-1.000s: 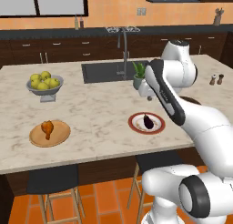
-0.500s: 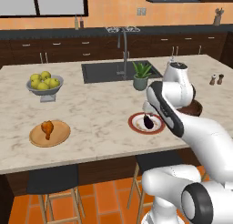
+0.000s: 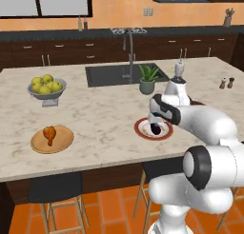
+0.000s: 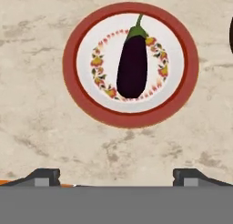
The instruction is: Pick the chicken drumstick and eggplant from their plates and place them in the bowl. Then put the bowl in the fridge.
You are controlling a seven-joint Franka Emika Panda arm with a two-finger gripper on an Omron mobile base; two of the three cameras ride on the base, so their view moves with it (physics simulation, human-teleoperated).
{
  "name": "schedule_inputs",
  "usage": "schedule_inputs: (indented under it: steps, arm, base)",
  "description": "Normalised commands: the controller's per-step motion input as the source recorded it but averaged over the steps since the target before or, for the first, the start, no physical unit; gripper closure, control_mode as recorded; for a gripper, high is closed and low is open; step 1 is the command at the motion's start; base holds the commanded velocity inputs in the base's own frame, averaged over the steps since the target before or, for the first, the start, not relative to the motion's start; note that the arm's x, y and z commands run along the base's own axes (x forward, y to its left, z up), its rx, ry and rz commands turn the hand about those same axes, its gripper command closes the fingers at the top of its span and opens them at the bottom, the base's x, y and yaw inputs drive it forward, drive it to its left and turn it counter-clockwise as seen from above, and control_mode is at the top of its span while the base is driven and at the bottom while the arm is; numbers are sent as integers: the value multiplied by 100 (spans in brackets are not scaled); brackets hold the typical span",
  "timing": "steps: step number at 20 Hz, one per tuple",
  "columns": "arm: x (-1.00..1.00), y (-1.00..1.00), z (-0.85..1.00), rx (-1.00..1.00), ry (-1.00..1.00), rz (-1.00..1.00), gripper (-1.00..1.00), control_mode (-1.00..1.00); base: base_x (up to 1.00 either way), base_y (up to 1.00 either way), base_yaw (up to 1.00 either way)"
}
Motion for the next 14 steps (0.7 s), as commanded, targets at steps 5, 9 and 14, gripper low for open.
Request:
schedule_inputs:
  steps: [5, 9, 14]
  arm:
    - [50, -6, -38, 0, 15, 0, -100, -100]
    - [28, 0, -22, 0, 10, 0, -100, -100]
    - [23, 0, -39, 0, 2, 0, -100, -100]
  base:
    - [0, 0, 0]
    - [0, 0, 0]
    - [0, 0, 0]
